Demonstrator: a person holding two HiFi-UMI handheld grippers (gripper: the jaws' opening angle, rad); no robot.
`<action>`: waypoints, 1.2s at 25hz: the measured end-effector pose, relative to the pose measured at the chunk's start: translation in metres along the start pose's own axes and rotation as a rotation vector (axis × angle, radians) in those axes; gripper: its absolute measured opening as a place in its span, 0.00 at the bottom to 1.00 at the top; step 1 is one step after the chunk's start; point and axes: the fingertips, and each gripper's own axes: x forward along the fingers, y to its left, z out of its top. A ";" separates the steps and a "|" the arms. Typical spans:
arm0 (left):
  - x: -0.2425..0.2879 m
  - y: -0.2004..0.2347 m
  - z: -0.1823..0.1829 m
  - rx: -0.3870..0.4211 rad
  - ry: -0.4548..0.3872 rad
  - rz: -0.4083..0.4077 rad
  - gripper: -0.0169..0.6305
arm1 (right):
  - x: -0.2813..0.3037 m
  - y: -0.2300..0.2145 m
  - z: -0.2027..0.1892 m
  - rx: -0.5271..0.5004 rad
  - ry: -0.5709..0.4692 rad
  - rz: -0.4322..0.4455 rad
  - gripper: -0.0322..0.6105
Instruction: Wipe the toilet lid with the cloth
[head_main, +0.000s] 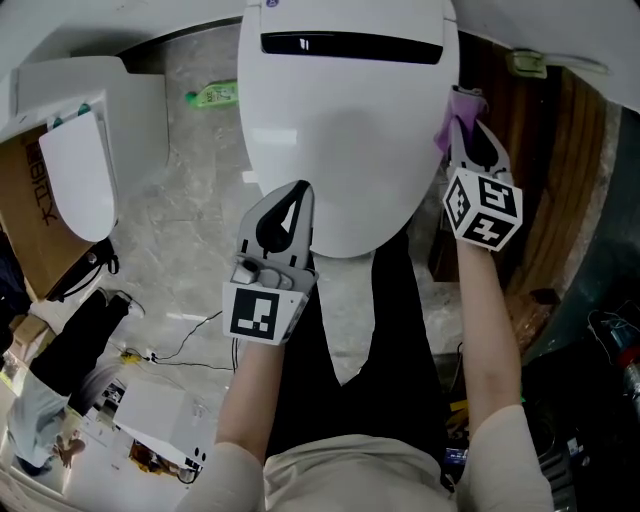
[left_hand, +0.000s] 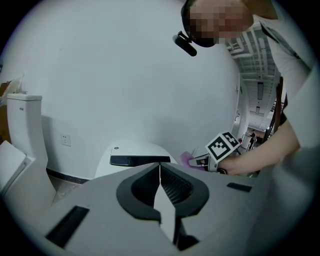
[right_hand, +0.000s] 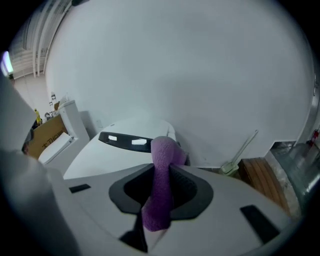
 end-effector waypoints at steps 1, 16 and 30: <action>0.000 0.001 0.001 0.000 0.000 0.001 0.05 | 0.007 -0.005 0.000 -0.007 0.015 -0.012 0.20; -0.005 0.034 0.001 -0.017 0.024 0.015 0.05 | 0.081 -0.015 -0.005 -0.029 0.170 -0.081 0.20; -0.029 0.070 0.000 -0.057 0.003 0.031 0.05 | 0.087 0.073 -0.001 0.074 0.178 -0.056 0.20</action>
